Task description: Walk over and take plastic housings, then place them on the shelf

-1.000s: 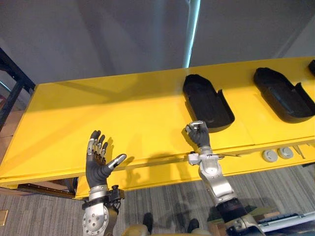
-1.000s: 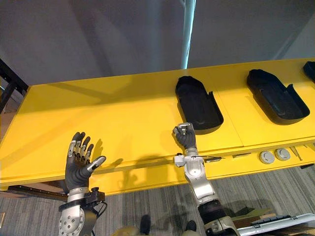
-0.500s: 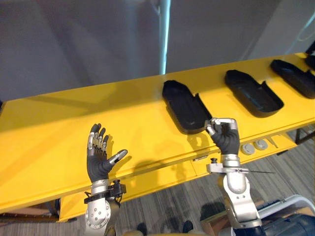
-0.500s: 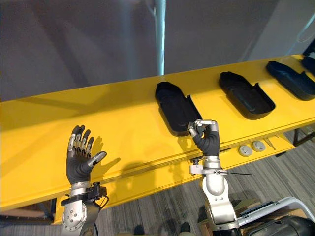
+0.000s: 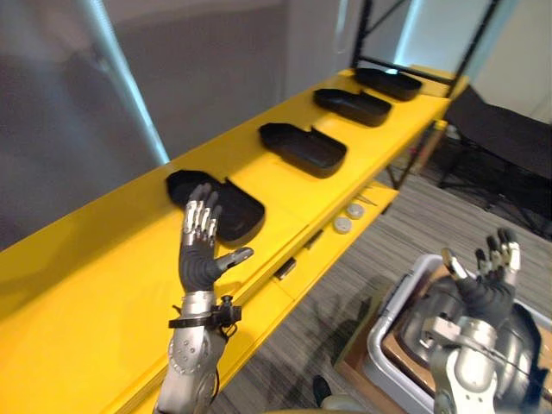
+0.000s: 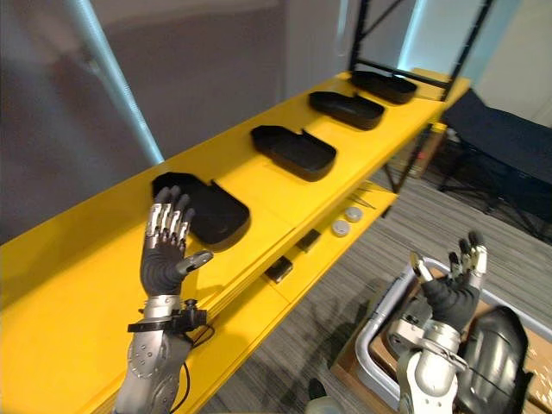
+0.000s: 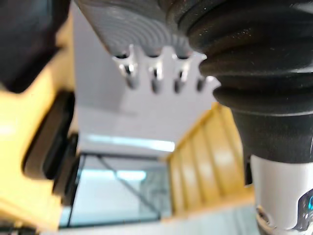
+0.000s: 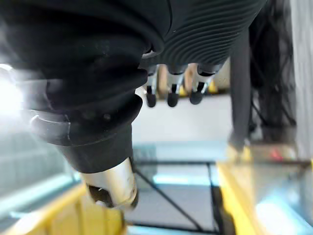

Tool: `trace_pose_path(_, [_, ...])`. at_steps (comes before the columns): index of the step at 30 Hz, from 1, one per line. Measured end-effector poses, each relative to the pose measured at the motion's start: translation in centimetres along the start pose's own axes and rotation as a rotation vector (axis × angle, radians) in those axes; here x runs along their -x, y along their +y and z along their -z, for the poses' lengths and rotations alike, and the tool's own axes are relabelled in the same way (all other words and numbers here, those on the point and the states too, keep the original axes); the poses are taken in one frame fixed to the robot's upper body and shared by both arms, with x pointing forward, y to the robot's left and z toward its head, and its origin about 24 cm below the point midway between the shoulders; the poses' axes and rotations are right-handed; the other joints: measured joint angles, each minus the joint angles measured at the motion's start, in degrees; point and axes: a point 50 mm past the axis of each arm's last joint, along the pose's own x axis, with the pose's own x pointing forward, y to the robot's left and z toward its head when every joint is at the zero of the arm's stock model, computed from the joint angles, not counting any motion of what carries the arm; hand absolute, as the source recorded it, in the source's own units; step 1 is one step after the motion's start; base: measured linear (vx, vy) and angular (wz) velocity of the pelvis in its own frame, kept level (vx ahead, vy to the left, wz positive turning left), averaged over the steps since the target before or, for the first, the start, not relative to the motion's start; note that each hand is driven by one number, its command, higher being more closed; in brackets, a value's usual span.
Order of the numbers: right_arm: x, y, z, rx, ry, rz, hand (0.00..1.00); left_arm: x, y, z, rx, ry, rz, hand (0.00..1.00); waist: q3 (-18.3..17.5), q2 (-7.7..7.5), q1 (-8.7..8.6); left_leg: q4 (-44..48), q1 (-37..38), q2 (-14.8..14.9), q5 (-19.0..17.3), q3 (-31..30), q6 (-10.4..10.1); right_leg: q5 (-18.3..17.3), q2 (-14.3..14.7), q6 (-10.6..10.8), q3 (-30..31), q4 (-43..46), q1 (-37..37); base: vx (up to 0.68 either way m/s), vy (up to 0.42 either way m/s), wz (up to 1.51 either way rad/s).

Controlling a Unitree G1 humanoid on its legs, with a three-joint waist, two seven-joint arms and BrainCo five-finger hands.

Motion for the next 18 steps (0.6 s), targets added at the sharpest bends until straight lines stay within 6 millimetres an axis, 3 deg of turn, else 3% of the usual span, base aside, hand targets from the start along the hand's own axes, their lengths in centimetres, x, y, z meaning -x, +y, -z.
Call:
trace_pose_path(2, [-0.6,1.0,-0.2,-0.026,-0.028,-0.072,0.0,-0.4,0.1,-0.4,-0.01,-0.031,-0.031,0.0,0.14,0.2,0.74,4.75,-3.09,-0.12,-1.17,-5.76,1.45,0.57,0.72,-0.15,2.52,0.0,-1.55,-0.06,-0.093,-0.52])
trace_pose_path(3, [-1.3,2.3,-0.5,-0.051,-0.058,-0.141,0.0,-0.5,0.4,-0.8,-0.006,-0.051,-0.071,0.0,0.81,0.73,2.21,8.24,-5.12,-0.32,-2.78,-13.3,3.01,0.87,1.34,-0.55,4.97,-0.05,-2.43,-0.06,-0.048,-1.04])
trace_pose_path(4, [-2.2,3.7,-0.9,-0.066,-0.101,-0.214,0.0,-0.6,0.7,-1.4,0.003,-0.076,-0.118,0.0,2.41,1.49,3.74,10.9,-6.1,-0.62,-5.45,-20.35,3.28,0.87,2.12,-0.24,7.45,-0.05,-2.51,-0.08,-0.004,-1.13])
trace_pose_path(6, [-3.3,5.4,-0.8,-0.073,-0.129,-0.295,0.0,-0.4,1.1,-2.2,0.01,-0.1,-0.162,0.0,2.37,3.56,5.28,12.57,-6.83,-0.83,-8.8,-27.55,1.99,1.48,3.66,-0.74,8.7,0.06,-3.58,-0.11,0.087,-0.84])
trace_pose_path(10, [-3.4,6.6,-0.3,-0.096,-0.105,-0.319,0.0,-0.1,1.7,-3.2,0.007,-0.134,-0.193,0.0,2.47,3.46,6.8,14.58,-8.81,-2.28,-9.33,-27.21,2.84,1.7,2.78,-0.46,8.66,1.6,-5.64,-0.04,0.082,-0.1])
trace_pose_path(13, [-2.9,6.9,0.7,-0.119,-0.018,-0.288,0.0,-0.2,1.9,-3.4,0.036,-0.15,-0.203,0.0,4.41,1.48,7.37,16.15,-9.41,-2.98,-9.19,-28.15,3.09,2.12,2.94,0.24,8.26,5.06,-7.39,0.0,0.054,-0.01])
trace_pose_path(17, [-1.5,6.1,1.7,-0.102,0.039,-0.228,0.0,-0.4,1.3,-3.5,0.108,-0.152,-0.183,0.0,6.34,-0.05,6.6,16.64,-6.73,-3.58,-9.38,-27.31,3.42,2.19,3.49,0.33,8.36,9.42,-7.62,-0.03,0.065,-0.34])
trace_pose_path(18, [-1.2,5.8,1.8,-0.107,0.047,-0.222,0.0,-0.6,1.0,-3.5,0.108,-0.16,-0.174,0.0,6.9,-0.74,6.62,16.78,-5.6,-3.78,-9.38,-26.19,3.48,2.83,3.28,1.16,7.73,9.87,-7.31,-0.14,0.052,-0.69])
